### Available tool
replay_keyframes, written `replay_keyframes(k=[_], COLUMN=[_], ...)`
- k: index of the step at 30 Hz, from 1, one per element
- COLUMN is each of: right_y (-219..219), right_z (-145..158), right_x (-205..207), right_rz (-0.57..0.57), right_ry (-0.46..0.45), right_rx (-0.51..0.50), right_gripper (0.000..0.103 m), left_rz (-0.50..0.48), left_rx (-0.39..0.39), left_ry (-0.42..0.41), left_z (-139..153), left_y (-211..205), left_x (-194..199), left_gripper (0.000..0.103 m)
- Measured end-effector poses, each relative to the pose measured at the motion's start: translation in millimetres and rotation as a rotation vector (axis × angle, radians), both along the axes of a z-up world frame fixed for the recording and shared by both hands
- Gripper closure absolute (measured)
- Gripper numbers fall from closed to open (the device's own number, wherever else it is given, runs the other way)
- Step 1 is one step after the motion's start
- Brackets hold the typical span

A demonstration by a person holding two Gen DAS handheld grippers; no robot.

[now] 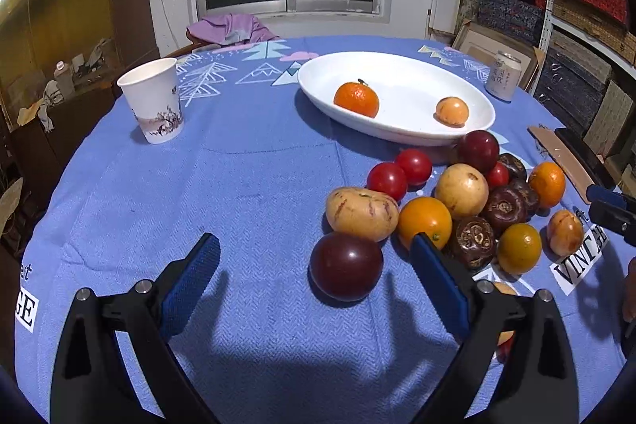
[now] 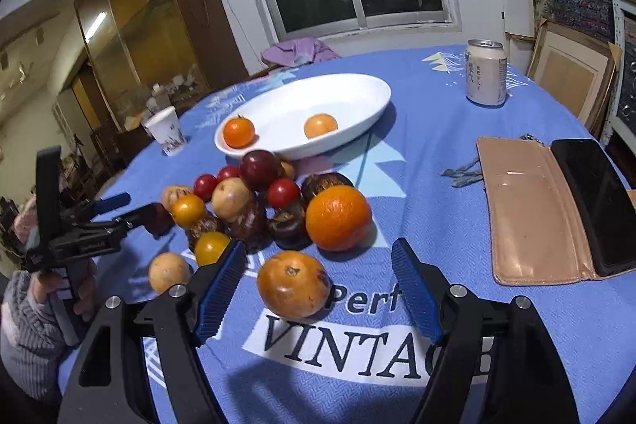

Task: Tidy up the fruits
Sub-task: 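Grasp a dark red plum with the left tool while the right tool grasps another persimmon, then carry the plum and persimmon over the white plate and open both tools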

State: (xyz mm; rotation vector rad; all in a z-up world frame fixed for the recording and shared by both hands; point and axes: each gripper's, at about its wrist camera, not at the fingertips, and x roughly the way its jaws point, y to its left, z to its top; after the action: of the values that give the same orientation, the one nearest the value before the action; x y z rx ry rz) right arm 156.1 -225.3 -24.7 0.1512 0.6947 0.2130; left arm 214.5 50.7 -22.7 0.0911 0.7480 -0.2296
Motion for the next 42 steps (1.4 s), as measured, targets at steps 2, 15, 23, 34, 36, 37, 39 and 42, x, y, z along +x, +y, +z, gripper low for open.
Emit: replay_keyframes(k=[2,15,23,34,36,37,39,42], right_y=[3.8,20.9,26.4,19.5,18.2,17.5,15.1,13.6], right_z=[-1.7,-14.3,-23.4,-18.6,-15.8,-14.1,-11.3,-6.9], right_x=[0.3,11.0,20.1,15.6,12.2,11.2,9.2,7.5], right_rz=[0.022,0.073,0.100,0.098,0.097,0.092,0.085,0.084], right_ry=[0.009,0.091,0.153,0.117,0.097,0.087,0.072,0.051], right_rx=[-0.007,-0.070,-0.048,0.003,0.004,0.007,0.016,0.024], right_gripper=[0.026,0.044,0.056,0.058,0.058,0.058,0.058,0.058], left_rz=[-0.007,-0.073,-0.091,-0.063,-0.068,-0.071,-0.077,-0.075], left_rx=[0.012,0.042,-0.002,-0.030,-0.028,-0.030,-0.034,-0.061], left_ry=[0.006,0.009,0.104,0.054,0.025,0.017,0.003,-0.006], left_z=[-1.5,-3.4,-15.4,-5.1,0.3,2.3,5.7,12.4], left_y=[-4.0,-18.8,-18.9,-16.2,-18.2,-18.3,-19.1,-17.3], left_x=[1.2,-1.2,12.4,0.0,-5.7,-7.7,-9.8,-8.5], left_gripper=[0.009,0.024,0.055,0.065,0.065,0.065,0.065,0.065])
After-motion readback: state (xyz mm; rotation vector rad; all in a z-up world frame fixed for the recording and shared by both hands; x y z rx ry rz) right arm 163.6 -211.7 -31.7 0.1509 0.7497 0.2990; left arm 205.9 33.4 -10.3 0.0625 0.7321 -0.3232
